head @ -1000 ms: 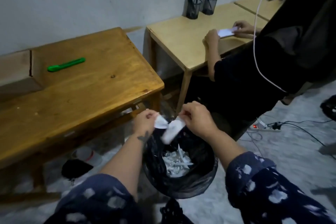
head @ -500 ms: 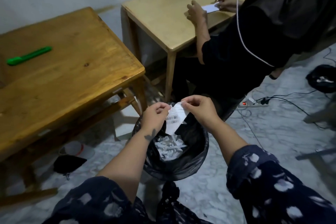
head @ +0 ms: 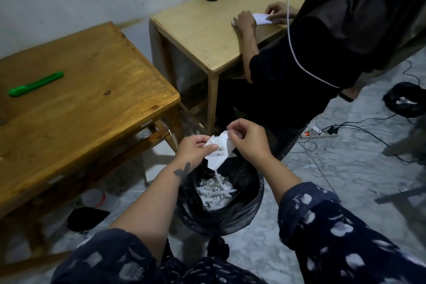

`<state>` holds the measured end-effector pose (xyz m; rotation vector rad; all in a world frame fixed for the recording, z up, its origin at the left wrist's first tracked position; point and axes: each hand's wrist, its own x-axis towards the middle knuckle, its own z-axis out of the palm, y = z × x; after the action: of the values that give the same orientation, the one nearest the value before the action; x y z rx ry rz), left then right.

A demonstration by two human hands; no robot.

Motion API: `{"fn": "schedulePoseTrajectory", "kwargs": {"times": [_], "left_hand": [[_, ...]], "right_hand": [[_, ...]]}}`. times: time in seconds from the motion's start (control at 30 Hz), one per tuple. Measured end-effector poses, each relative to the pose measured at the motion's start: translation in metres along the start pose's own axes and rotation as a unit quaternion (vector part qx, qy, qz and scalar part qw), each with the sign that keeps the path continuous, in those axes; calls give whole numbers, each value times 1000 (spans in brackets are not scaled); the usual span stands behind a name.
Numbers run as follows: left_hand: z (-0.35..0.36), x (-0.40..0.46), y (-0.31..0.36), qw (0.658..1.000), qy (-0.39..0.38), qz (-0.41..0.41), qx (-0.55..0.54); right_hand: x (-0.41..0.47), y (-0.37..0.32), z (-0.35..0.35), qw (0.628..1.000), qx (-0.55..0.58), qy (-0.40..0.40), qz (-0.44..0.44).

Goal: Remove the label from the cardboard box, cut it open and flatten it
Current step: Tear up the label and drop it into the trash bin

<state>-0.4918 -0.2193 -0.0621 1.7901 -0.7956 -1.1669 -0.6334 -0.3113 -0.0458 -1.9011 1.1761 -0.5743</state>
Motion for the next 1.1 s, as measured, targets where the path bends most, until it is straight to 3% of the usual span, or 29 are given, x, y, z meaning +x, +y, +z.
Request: {"fn": "schedulePoseTrajectory", "kwargs": {"times": [0.1, 0.17, 0.33, 0.43, 0.57, 0.7, 0.83, 0.97, 1.1], "left_hand": [[-5, 4, -6, 994, 55, 13, 91], [-7, 4, -6, 992, 60, 17, 111], [-7, -4, 1, 998, 13, 49, 43], [-7, -6, -2, 998, 36, 53, 15], [-7, -7, -4, 996, 64, 54, -5], [-5, -8, -5, 995, 80, 52, -24], [-7, -6, -8, 979, 153, 72, 116], [-16, -6, -4, 958, 87, 121, 244], [-22, -4, -1, 928, 80, 134, 340]], "right_hand": [[0, 4, -1, 992, -86, -91, -5], [0, 6, 0, 991, -71, -113, 15], [-5, 6, 7, 992, 76, -60, 87], [-7, 9, 14, 998, 16, -45, 40], [-10, 9, 21, 992, -76, -96, 1], [-10, -3, 26, 995, -29, -92, 35], [-6, -7, 27, 991, -78, -100, 34], [-4, -8, 23, 986, -104, -131, 8], [-4, -13, 21, 974, -180, -130, -32]]}}
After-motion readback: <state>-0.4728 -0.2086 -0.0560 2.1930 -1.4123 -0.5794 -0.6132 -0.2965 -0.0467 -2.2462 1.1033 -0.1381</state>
